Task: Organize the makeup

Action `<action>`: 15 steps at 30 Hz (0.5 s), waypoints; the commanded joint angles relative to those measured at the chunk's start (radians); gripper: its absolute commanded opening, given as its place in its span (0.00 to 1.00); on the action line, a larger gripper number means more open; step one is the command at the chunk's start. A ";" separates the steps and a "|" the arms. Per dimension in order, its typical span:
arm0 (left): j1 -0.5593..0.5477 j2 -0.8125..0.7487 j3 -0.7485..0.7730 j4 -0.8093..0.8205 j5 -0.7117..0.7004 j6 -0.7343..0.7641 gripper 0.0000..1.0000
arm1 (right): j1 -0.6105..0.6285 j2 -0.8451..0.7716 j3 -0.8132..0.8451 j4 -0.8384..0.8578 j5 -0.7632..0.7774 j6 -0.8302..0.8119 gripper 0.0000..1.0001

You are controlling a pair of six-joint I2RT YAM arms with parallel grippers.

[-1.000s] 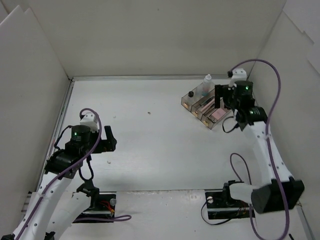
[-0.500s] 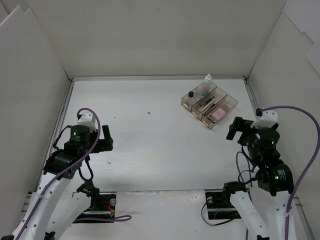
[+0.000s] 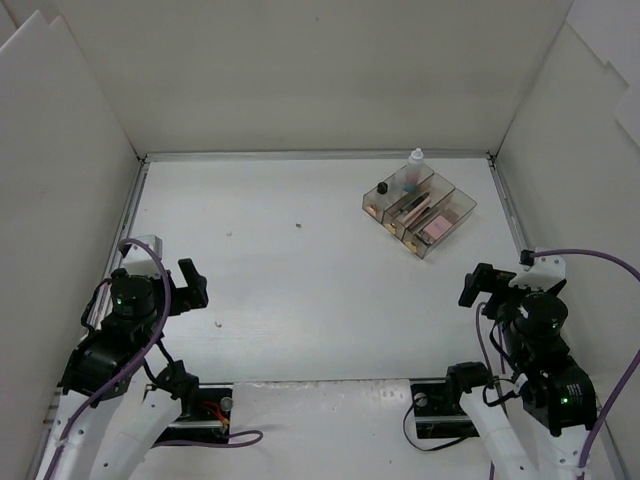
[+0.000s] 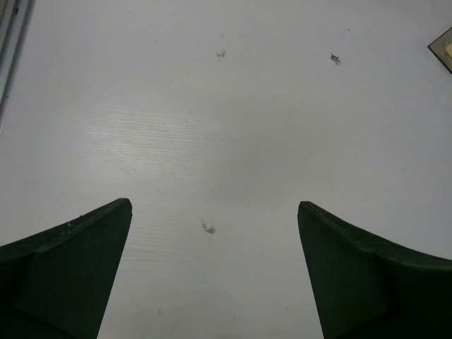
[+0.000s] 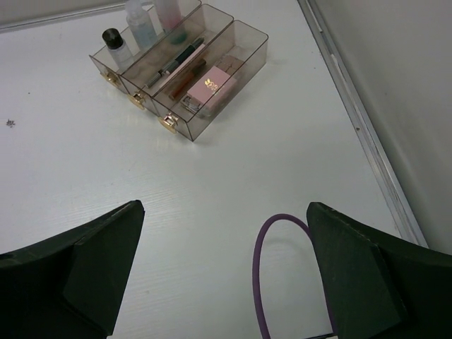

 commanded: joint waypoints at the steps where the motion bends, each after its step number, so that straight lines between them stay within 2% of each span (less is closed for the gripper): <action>1: 0.008 0.008 0.015 0.041 -0.039 -0.008 1.00 | 0.034 -0.020 -0.006 0.031 0.086 0.024 0.98; 7: 0.008 0.028 0.015 0.039 -0.036 -0.011 0.99 | 0.083 -0.068 -0.003 0.010 0.190 0.058 0.98; 15: 0.008 0.028 0.013 0.045 -0.033 -0.008 1.00 | 0.086 -0.089 -0.001 -0.003 0.218 0.070 0.98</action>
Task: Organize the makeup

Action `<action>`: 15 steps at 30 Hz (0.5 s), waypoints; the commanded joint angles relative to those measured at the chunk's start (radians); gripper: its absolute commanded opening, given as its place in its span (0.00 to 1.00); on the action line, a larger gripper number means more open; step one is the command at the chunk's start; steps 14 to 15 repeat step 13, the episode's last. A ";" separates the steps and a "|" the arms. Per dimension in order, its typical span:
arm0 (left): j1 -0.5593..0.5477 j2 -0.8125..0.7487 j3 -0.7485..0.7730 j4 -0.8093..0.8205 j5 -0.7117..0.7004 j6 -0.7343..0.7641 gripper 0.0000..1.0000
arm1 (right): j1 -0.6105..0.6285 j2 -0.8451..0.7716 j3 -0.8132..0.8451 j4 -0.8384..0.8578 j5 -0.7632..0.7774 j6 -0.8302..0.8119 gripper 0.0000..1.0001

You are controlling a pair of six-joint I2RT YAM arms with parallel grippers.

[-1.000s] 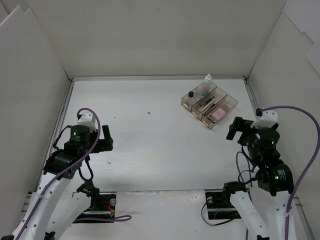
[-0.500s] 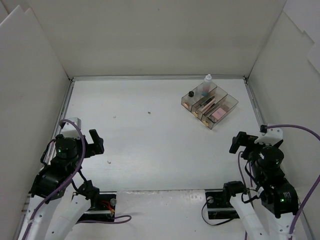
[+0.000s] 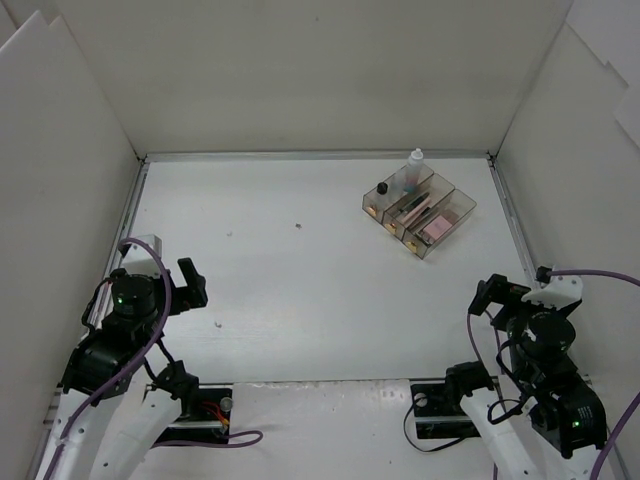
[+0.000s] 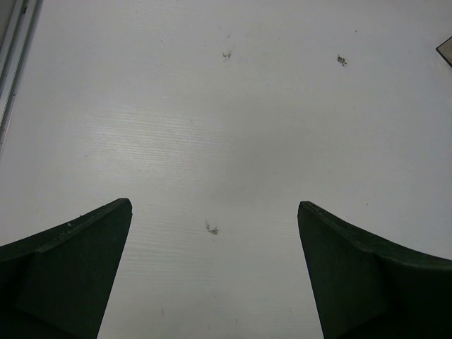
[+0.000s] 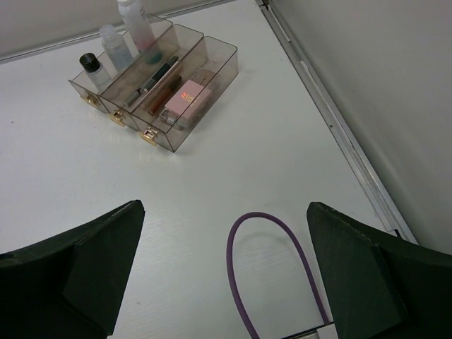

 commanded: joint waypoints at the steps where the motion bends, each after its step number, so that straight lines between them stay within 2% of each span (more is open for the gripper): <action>1: 0.008 0.020 0.011 0.045 -0.012 -0.006 0.99 | 0.004 0.014 0.007 0.038 0.051 0.019 0.98; 15: 0.008 0.016 0.011 0.043 -0.004 -0.007 1.00 | 0.008 0.006 0.009 0.035 0.058 0.025 0.98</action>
